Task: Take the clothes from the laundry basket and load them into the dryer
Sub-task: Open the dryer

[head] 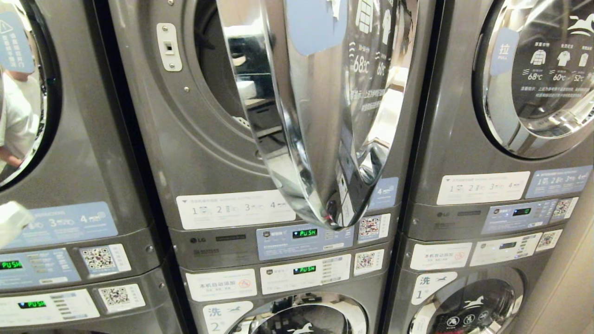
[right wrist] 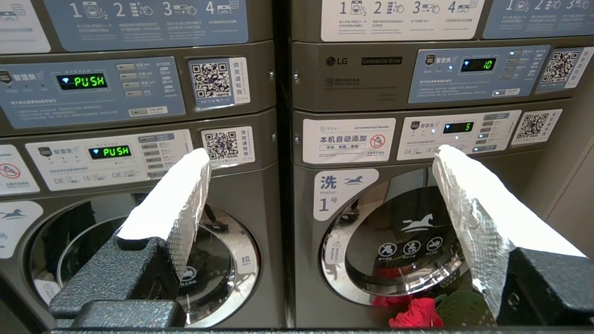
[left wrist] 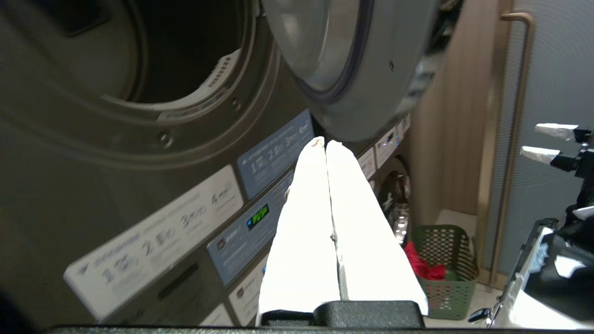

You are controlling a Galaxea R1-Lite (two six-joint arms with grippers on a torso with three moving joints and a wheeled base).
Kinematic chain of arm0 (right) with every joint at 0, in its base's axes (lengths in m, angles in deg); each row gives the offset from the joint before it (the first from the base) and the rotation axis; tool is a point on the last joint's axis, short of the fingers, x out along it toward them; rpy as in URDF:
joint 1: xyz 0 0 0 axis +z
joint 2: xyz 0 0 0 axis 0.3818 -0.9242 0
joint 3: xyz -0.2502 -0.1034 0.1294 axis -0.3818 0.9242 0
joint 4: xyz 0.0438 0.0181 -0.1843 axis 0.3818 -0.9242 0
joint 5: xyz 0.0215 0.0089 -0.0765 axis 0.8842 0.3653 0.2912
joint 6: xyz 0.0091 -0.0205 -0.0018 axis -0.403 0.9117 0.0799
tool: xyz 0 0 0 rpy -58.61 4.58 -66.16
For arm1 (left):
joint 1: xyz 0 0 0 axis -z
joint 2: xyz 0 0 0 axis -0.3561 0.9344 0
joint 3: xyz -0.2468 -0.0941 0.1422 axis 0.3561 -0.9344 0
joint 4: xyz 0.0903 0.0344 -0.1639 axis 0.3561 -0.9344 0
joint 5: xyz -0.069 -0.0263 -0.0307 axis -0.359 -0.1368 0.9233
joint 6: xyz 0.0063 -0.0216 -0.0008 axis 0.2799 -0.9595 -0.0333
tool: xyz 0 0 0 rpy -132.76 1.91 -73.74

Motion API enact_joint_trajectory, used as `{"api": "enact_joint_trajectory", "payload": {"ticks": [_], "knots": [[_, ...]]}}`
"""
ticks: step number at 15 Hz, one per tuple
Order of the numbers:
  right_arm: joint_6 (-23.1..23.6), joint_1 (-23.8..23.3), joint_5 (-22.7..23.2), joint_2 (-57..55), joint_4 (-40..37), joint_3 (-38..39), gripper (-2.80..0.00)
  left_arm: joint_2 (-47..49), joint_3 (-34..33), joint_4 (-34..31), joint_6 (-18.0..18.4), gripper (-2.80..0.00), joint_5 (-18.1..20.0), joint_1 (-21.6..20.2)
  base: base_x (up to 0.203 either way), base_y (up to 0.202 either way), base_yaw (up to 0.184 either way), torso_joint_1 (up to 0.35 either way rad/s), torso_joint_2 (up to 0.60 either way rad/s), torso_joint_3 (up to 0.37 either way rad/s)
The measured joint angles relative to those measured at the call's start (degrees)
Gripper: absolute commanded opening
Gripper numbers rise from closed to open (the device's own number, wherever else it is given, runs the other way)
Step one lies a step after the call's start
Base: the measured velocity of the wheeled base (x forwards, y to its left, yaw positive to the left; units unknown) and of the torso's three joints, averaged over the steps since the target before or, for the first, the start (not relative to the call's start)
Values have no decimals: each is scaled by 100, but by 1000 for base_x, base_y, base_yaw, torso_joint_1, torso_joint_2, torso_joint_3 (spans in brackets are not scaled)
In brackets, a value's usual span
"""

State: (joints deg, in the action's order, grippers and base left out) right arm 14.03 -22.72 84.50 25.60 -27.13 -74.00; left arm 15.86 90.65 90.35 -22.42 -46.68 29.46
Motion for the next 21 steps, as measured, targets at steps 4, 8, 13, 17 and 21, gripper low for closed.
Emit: {"api": "enact_joint_trajectory", "payload": {"ticks": [4,8,13,17,21], "knots": [[2,0,0,0,-2,0,0,1508,521,950,4,-280,50,382,0,0,0,0,0,0],[2,0,0,0,-3,0,0,2167,885,1055,-27,-280,38,1063,0,0,0,0,0,0],[4,0,2,0,-5,0,0,2587,1197,1088,-29,-280,-289,1740,0,0,0,0,0,0],[-17,0,7,0,34,12,0,2871,1491,1061,-29,-280,-343,2157,0,0,0,0,0,0],[-22,0,7,0,56,27,0,3029,1606,1055,-36,-280,-502,2846,0,0,0,0,0,0]]}}
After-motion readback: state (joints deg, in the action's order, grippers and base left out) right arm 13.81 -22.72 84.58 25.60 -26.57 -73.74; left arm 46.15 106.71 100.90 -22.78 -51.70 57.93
